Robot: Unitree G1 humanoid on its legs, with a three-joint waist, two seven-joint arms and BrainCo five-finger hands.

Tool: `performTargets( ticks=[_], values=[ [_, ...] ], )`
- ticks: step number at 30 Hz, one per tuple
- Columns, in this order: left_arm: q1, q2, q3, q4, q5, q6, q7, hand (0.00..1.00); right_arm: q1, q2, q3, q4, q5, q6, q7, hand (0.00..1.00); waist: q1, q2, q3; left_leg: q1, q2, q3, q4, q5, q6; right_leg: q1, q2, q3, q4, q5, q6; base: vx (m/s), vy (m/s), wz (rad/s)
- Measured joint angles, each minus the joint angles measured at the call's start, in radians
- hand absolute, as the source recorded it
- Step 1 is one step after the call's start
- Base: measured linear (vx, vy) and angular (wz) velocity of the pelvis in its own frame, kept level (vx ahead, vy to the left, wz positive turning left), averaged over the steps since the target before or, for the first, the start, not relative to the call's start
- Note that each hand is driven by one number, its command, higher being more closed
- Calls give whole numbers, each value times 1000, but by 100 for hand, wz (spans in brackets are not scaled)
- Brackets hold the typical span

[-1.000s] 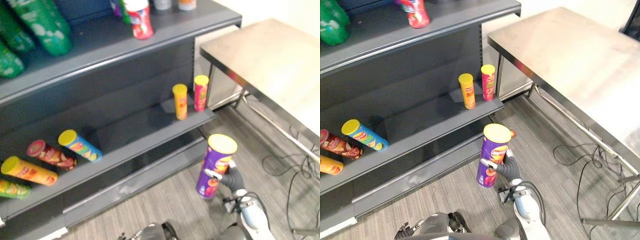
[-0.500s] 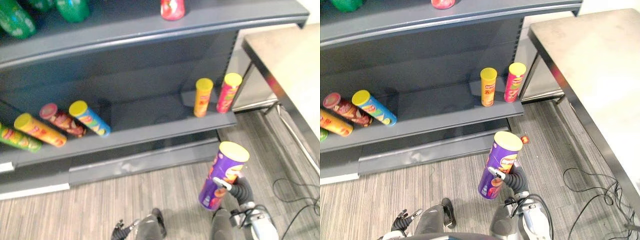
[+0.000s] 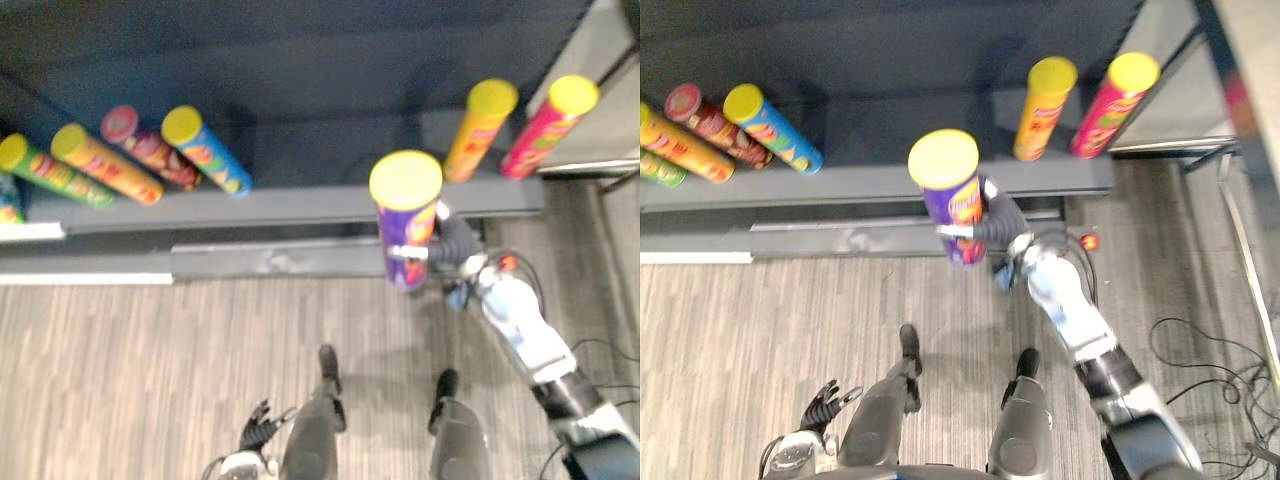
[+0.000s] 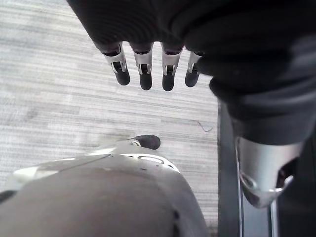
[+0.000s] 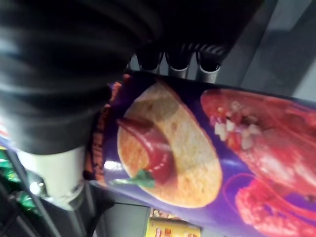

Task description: Put the gum and the chips on the shelf.

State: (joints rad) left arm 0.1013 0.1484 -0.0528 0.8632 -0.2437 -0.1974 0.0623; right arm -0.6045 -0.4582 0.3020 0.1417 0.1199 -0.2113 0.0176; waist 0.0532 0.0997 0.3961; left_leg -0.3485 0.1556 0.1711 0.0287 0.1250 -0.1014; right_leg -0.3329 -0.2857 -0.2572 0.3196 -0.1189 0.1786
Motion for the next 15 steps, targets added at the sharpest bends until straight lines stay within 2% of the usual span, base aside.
performTargets(
  ticks=[3, 4, 5, 9, 11, 15],
  values=[
    [-1, -14, 0, -28, -41, -2, 2, 0, -190, 26, -62, 196, -3, 19, -76, 100, 30, 24, 36, -28, -4, -22, -11, 23, -1, -29, -4, -11, 22, 1, -1, -42, -6, 19],
    [-2, -23, 1, -43, -70, -8, 5, 0, -273, 43, -113, 271, -1, 30, -127, 100, 45, 35, 55, -40, -8, -27, -11, 30, 1, -50, -11, -11, 43, 0, -1, -33, -4, 21],
    [-3, -30, 0, -44, -70, -12, 8, 0, -328, 43, -143, 317, 1, 33, -155, 100, 48, 48, 62, -57, -16, -43, -12, 37, 1, -67, -19, -12, 59, -1, -1, -18, -2, 18],
    [-19, -40, 0, -43, -74, -17, 10, 0, -431, 36, -179, 401, 17, 35, -208, 100, 68, 65, 70, -94, -30, -48, -31, 58, 9, -122, -38, -12, 93, -4, -2, -19, -1, 13],
    [-34, -48, 1, -43, -108, -21, 10, 0, -469, 30, -193, 425, 12, 38, -240, 100, 87, 68, 72, -115, -39, -51, -47, 78, 11, -162, -52, -14, 125, -11, -6, -23, -29, 12],
    [-57, -56, 0, -45, -108, -31, 13, 0, -492, 34, -224, 424, -56, 38, -318, 100, 91, 75, 75, -145, -57, -74, -89, 110, 11, -214, -80, -24, 175, -35, -6, -26, -38, 24]
  ],
)
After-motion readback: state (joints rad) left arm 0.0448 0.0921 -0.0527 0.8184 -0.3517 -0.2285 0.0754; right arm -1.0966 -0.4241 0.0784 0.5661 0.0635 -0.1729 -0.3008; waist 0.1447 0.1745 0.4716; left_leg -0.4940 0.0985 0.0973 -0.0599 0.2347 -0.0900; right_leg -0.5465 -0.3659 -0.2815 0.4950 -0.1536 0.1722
